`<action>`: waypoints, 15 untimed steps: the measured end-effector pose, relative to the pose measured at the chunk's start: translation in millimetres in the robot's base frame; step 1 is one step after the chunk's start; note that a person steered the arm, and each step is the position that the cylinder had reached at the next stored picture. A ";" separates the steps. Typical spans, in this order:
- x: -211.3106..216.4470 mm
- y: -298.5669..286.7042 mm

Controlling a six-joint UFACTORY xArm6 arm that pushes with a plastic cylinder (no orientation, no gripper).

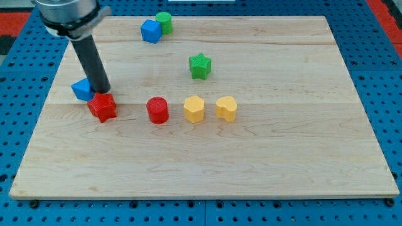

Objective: Push blue triangle into blue cube

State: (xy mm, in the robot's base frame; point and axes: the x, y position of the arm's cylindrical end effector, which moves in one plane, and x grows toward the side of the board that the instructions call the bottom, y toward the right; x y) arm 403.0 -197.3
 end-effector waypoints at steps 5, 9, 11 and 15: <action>-75.1 -107.2; -45.9 -107.2; -21.0 -100.5; 9.1 -15.9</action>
State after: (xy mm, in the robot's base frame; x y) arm 412.1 -213.2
